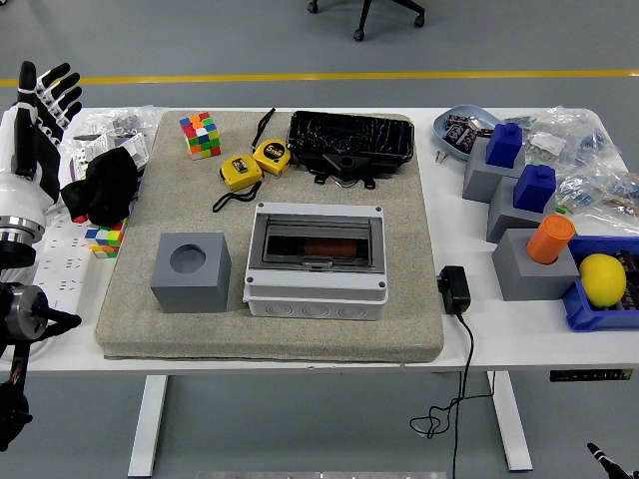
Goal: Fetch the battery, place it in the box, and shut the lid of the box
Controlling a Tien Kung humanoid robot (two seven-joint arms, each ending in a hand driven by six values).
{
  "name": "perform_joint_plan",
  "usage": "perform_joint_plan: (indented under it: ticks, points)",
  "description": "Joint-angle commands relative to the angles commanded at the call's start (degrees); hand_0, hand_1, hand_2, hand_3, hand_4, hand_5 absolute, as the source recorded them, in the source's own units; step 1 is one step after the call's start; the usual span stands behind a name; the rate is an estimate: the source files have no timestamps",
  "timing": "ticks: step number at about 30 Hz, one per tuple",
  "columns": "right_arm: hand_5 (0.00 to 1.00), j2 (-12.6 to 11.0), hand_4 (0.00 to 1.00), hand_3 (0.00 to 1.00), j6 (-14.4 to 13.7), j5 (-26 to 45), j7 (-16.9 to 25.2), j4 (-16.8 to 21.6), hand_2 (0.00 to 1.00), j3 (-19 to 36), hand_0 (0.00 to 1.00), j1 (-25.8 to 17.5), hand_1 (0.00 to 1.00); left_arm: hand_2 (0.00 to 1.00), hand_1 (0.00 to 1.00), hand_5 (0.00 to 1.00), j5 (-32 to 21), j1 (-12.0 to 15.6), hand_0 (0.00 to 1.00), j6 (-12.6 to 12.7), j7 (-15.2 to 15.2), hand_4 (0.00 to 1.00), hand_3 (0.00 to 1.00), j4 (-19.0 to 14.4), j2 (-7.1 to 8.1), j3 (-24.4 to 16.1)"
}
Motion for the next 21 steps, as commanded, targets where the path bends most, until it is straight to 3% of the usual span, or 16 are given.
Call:
perform_joint_plan:
  ticks: [5,10,11,13,16,19,21]
  points:
    - [0.997,0.18,0.998,0.756,0.03,-0.13,-0.04,0.01,0.717,0.19,0.791,-0.1,0.721,0.898,0.934,0.998,11.21,0.55,0.938,0.96,-0.73,0.998,0.854,0.78,-0.41,1.27]
    - [0.997,0.3,0.998,0.756,0.05,-0.09,-0.08,-0.05,0.717,0.08,0.791,-0.22,0.721,0.898,0.934,0.998,13.52,0.76,0.938,1.42,-1.57,0.998,0.854,2.15,-0.62,1.39]
    - [0.997,0.31,0.998,0.756,0.05,-0.09,-0.08,-0.07,0.717,0.09,0.791,-0.2,0.721,0.945,0.998,0.998,14.24,0.75,0.998,1.52,-1.69,0.998,0.876,2.59,-0.71,1.3]
    - [0.997,0.32,0.998,0.756,0.05,-0.16,-0.09,-0.07,0.717,0.18,0.791,-0.18,0.721,0.945,0.998,0.998,14.4,0.78,0.998,1.11,-1.73,0.998,0.876,3.44,-0.75,1.2]
    - [0.997,0.27,0.998,0.756,0.03,-0.13,-0.09,-0.1,0.717,0.18,0.791,-0.18,0.721,0.945,0.998,0.998,11.04,0.78,0.998,-2.04,-1.1,0.998,0.876,4.7,-0.77,0.86]
    - [0.997,0.27,0.998,0.757,0.0,-0.17,-0.11,-0.12,0.716,0.15,0.791,-0.21,0.721,0.964,0.998,0.998,3.23,0.72,0.998,-8.13,0.44,0.998,0.92,6.27,-0.9,-0.13]
    - [0.997,0.28,0.998,0.757,-0.03,-0.23,-0.12,-0.12,0.716,0.17,0.791,-0.24,0.721,0.964,0.998,0.998,0.62,0.74,0.998,-9.4,0.9,0.998,0.92,6.5,-0.92,-0.39]
